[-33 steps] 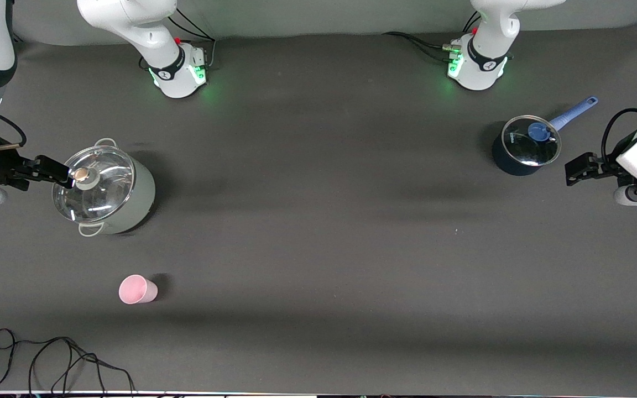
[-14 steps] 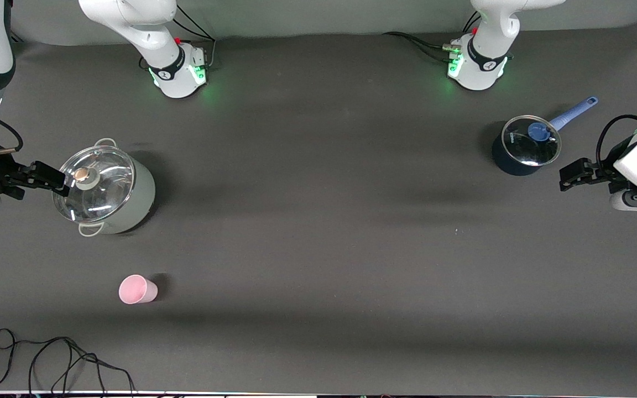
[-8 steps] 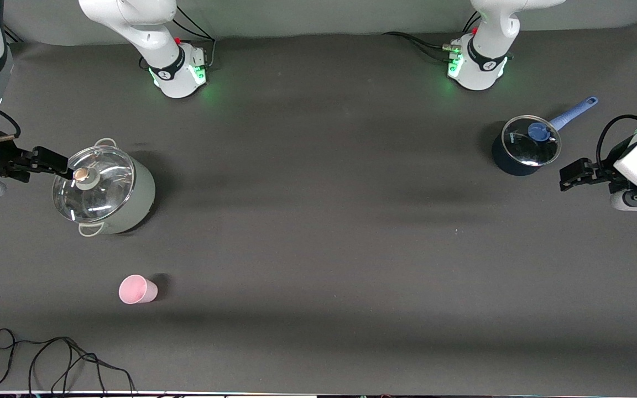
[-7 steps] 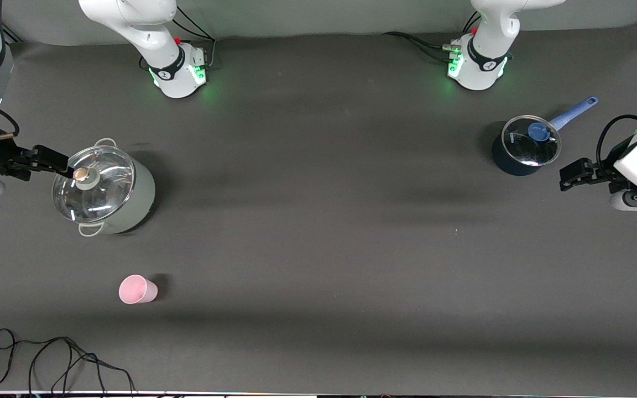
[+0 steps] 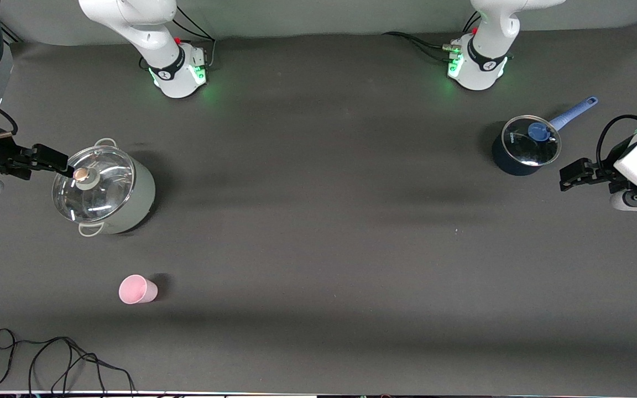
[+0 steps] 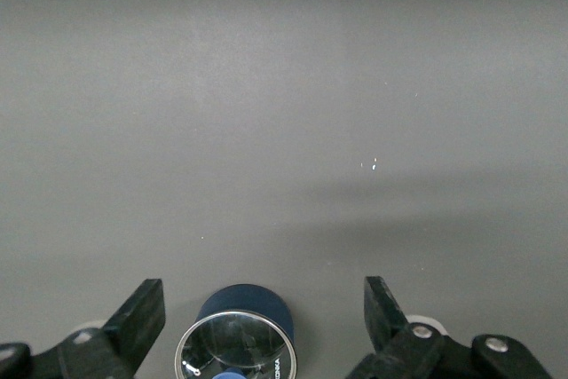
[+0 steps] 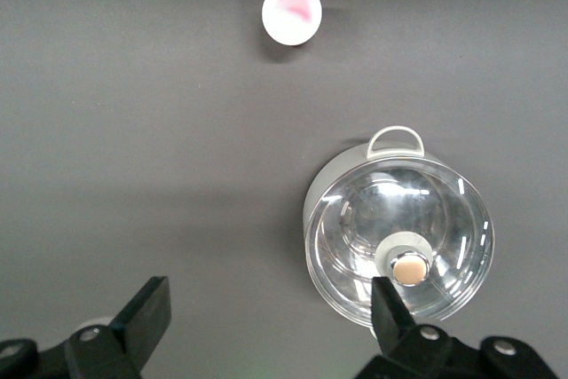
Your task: Transfer pink cup from left to right arm
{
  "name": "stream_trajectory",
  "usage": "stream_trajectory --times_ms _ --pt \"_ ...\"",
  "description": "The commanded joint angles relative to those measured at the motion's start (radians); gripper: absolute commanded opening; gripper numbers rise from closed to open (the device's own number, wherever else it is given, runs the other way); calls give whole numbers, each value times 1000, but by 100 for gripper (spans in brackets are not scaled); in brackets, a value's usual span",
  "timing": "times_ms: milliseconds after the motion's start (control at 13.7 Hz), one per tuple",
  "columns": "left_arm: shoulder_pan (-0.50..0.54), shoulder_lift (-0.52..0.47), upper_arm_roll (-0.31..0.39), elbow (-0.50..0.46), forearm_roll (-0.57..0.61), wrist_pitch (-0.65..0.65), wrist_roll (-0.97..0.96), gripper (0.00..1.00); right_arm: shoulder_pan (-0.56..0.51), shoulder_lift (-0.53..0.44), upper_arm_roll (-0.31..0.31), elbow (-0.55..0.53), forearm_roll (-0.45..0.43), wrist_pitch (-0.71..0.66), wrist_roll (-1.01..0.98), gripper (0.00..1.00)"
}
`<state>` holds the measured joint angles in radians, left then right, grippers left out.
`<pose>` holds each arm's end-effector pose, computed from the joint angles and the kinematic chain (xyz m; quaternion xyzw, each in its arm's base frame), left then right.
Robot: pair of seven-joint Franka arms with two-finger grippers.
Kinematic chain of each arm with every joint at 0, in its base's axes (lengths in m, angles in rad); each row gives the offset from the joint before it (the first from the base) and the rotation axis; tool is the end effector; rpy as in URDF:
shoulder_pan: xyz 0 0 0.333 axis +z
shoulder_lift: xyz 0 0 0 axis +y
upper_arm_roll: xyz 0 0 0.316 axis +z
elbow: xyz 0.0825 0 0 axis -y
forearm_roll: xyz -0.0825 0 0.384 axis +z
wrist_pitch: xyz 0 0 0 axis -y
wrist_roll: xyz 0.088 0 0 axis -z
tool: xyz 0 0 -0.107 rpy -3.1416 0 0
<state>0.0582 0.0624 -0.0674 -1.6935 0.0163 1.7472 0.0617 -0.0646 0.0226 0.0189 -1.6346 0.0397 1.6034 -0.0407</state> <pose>0.5817 -0.0029 0.5460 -0.9993 0.0368 0.0044 0.0058 0.5610 -0.0216 0.5846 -0.9994 0.0037 0.0260 0.0212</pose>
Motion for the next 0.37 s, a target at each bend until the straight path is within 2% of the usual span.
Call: stream_trajectory --times_ms 0,293 --pt "2 -29 1 -29 -9 11 -11 100 -12 -9 6 6 13 -14 15 100" --pt "2 -29 0 -29 -9 11 -14 100 -12 -9 6 6 6 -13 13 100"
